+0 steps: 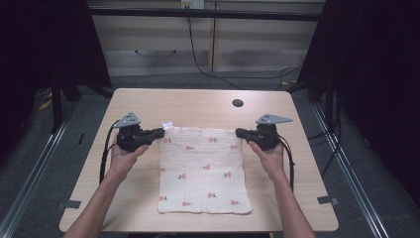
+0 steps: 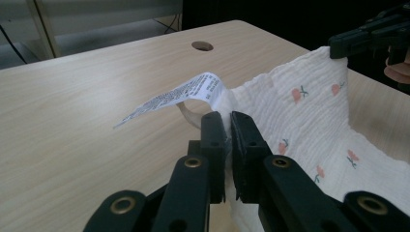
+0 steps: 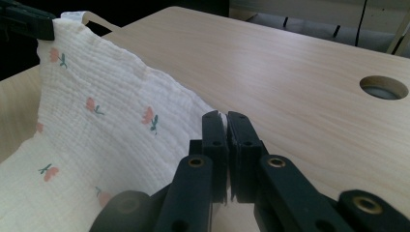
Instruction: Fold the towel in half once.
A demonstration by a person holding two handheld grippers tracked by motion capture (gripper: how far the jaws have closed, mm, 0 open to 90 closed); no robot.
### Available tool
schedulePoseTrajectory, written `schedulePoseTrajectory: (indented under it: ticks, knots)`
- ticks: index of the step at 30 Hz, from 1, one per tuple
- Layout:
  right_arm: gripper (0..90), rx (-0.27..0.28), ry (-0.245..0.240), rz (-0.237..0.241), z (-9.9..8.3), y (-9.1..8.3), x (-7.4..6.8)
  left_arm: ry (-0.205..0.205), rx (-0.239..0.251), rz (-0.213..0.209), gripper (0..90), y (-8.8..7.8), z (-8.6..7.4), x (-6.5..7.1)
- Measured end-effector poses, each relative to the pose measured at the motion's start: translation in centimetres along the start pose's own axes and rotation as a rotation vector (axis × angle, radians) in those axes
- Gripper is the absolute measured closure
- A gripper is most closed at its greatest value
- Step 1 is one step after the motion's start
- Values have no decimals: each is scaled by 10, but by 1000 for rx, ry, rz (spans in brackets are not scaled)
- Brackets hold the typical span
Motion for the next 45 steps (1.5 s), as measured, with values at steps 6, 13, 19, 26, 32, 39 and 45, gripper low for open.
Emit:
schedulePoseTrajectory:
  ticks: [6,13,19,26,32,39,45]
  knots:
    - [872,39,-7,-5,9,-12,-1,7,49,-2,848,-10,13,4]
    - [873,75,-43,-11,21,-22,-9,45,91,-8,849,-21,27,12]
    - [874,67,-49,-6,22,-25,-13,17,87,-6,849,-21,23,11]
    - [874,50,-60,7,21,-31,-23,57,69,8,848,-29,22,21]
    - [873,10,-88,19,17,-33,-30,83,17,29,849,-32,7,21]
    - [873,3,-72,55,7,-37,-32,91,-23,30,849,-32,-11,22]
    - [873,-17,-59,83,-7,-45,-37,114,-50,13,849,-35,-21,34]
Point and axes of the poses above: each handheld gripper's, and its own axes: y roughly forward along the jaws, z roughly out of its top, x roughly to its right, the point moved 6 cm from there along y, roughly forward along the jaws, and after that the axes turned 3 degrees about x, right-handed, at the moved point
